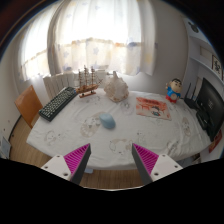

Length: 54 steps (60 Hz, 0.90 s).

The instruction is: Arrange mouse

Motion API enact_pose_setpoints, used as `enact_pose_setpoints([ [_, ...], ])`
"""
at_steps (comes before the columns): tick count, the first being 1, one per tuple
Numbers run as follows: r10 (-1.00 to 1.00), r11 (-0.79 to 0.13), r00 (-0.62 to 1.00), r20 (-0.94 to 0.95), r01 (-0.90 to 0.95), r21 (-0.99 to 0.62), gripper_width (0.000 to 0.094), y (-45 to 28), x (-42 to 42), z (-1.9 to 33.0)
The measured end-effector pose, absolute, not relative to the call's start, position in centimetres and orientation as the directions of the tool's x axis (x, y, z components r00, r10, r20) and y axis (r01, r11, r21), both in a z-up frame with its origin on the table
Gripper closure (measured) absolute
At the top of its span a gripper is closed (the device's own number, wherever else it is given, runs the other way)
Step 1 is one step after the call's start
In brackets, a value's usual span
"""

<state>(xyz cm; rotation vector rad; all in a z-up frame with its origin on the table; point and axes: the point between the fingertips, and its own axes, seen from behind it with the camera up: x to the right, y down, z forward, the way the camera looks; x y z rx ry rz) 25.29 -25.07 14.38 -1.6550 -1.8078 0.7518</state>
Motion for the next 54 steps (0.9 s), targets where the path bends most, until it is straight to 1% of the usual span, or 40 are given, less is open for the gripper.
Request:
enact_pose_setpoints([
  [9, 0.997, 0.063, -0.071, 0.024, 0.62, -0.782, 0.0083, -27.2, 22.9, 13.5],
  [14, 0.998, 0.057, -0.057, 0.029, 0.587, -0.808, 0.0082, -27.2, 21.0, 12.2],
  [24, 0.999, 0.015, -0.035, -0.005, 0.556, -0.831, 0.0083, -27.2, 16.8, 9.0],
  [38, 0.998, 0.038, -0.058, 0.007, 0.55, -0.834, 0.0082, -27.3, 10.5, 3.5],
  [50, 0.998, 0.057, -0.066, 0.024, 0.561, -0.826, 0.0082, -26.8, 5.6, 0.4],
  [54, 0.998, 0.058, -0.064, 0.026, 0.569, -0.82, 0.008, -26.5, 4.2, -0.2],
])
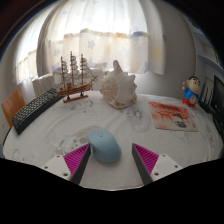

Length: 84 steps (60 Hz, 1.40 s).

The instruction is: Arrange mouse

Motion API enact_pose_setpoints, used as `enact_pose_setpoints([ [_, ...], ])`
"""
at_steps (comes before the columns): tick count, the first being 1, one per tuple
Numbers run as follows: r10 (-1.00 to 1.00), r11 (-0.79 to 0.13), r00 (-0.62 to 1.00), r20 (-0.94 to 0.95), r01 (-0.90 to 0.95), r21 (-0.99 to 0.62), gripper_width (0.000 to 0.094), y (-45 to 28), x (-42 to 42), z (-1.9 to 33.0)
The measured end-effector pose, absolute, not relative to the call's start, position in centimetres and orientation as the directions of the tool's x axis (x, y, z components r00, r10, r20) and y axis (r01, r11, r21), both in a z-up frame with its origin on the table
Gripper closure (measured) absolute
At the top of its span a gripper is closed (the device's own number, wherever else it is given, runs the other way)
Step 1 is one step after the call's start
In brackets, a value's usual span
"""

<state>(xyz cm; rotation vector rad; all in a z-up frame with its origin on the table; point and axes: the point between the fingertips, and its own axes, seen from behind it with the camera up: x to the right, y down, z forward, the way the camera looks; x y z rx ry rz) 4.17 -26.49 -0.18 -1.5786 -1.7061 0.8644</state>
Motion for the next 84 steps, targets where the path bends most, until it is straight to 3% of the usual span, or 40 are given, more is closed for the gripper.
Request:
enact_pose_setpoints([
  [18, 0.997, 0.039, -0.078, -0.008, 0.585, -0.81, 0.0091, -26.7, 0.1, -0.9],
  [23, 0.997, 0.025, -0.07, -0.021, 0.59, -0.807, 0.0192, -26.9, -0.4, -1.0],
  [29, 0.998, 0.02, -0.063, -0.021, 0.589, -0.808, 0.042, -27.0, -0.8, -1.0],
  [43, 0.996, 0.053, -0.09, -0.005, 0.629, -0.775, 0.0512, -26.8, -0.9, -0.8],
  [49, 0.997, 0.048, -0.08, -0.002, 0.627, -0.778, 0.0523, -25.5, -1.3, 2.1],
  [62, 0.997, -0.006, -0.061, -0.049, 0.553, -0.833, 0.0525, -18.7, -4.3, 12.9],
  [69, 1.0, -0.018, -0.011, -0.027, 0.508, -0.861, 0.0527, -11.8, -7.6, 15.5],
  [76, 0.998, 0.007, 0.045, 0.035, 0.5, -0.866, 0.0527, -4.0, -11.0, 13.5],
  [84, 0.997, 0.018, 0.054, 0.056, 0.541, -0.841, 0.0527, 1.3, -13.8, 7.2],
])
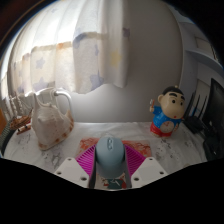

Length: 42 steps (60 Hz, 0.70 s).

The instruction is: Arrange mouse

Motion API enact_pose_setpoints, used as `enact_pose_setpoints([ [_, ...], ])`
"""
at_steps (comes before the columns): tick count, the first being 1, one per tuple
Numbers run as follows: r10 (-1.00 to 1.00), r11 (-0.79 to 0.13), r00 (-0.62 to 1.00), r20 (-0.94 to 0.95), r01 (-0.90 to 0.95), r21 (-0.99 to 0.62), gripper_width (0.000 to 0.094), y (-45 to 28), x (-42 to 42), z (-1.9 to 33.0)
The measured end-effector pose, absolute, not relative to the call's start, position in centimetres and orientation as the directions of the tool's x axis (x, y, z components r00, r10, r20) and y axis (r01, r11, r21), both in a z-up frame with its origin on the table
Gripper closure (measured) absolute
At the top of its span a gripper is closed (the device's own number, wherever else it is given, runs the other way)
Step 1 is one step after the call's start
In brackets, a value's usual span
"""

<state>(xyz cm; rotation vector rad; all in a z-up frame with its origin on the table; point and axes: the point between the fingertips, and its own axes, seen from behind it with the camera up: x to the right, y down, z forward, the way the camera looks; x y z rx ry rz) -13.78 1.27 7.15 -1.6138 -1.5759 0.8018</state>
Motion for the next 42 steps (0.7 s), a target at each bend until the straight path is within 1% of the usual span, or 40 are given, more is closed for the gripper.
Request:
enact_pose_setpoints([
  [5, 0.997, 0.014, 0.058, 0.059, 0.583, -0.812, 0.0515, 3.0, -14.4, 3.3],
  [8, 0.996, 0.001, 0.068, 0.052, 0.603, -0.797, 0.0488, 3.5, -14.5, 1.4],
  [10, 0.996, -0.001, 0.072, 0.058, 0.628, -0.778, 0.0443, 3.9, -14.4, 0.1],
  [13, 0.996, -0.002, 0.071, 0.06, 0.662, -0.75, 0.0402, 4.1, -14.0, -1.4],
  [15, 0.995, -0.009, 0.078, 0.059, 0.673, -0.74, 0.0304, 4.4, -13.8, -1.6],
  [16, 0.994, -0.011, 0.086, 0.063, 0.67, -0.742, 0.0245, 4.7, -13.8, -1.3],
  [18, 0.993, -0.013, 0.098, 0.07, 0.665, -0.747, 0.0095, 5.1, -13.6, -0.8],
  [19, 0.992, -0.016, 0.102, 0.068, 0.662, -0.75, 0.0069, 5.1, -13.5, -0.4],
  [21, 0.992, -0.029, 0.11, 0.057, 0.658, -0.752, 0.0103, 5.2, -13.2, 0.5],
  [27, 0.991, -0.07, 0.13, 0.02, 0.65, -0.757, 0.0083, 4.9, -10.7, 4.5],
  [33, 0.991, -0.097, 0.132, -0.014, 0.649, -0.754, 0.008, 3.8, -6.3, 9.6],
  [36, 0.993, -0.092, 0.113, -0.022, 0.663, -0.743, 0.0078, 2.9, -3.4, 11.6],
  [42, 0.997, -0.047, 0.077, 0.008, 0.684, -0.728, 0.0077, 1.7, 2.6, 15.1],
])
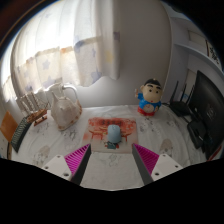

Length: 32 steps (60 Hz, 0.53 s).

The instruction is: Arrange mouse

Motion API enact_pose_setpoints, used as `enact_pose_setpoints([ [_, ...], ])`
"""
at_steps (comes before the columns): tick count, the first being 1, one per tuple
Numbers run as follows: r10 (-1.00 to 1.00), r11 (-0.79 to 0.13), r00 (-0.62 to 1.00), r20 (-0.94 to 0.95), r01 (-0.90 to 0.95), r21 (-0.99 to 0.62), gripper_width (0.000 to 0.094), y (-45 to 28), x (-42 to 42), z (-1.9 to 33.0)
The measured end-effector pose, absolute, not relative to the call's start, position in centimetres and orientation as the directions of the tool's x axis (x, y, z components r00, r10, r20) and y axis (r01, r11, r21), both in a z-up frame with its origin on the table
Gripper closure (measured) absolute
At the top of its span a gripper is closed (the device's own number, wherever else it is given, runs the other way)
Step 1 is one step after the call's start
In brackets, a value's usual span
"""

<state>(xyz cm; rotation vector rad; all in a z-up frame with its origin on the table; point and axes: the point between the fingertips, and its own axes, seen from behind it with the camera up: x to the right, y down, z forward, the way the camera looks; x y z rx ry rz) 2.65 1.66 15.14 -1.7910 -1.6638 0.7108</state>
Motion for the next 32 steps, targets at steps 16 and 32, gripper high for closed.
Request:
enact_pose_setpoints([
  [16, 0.998, -0.014, 0.049, 0.028, 0.701, -0.713, 0.0089, -1.6, 13.3, 18.3],
  [32, 1.0, 0.009, 0.007, 0.02, 0.708, -0.706, 0.0088, -3.8, 14.4, 17.5],
])
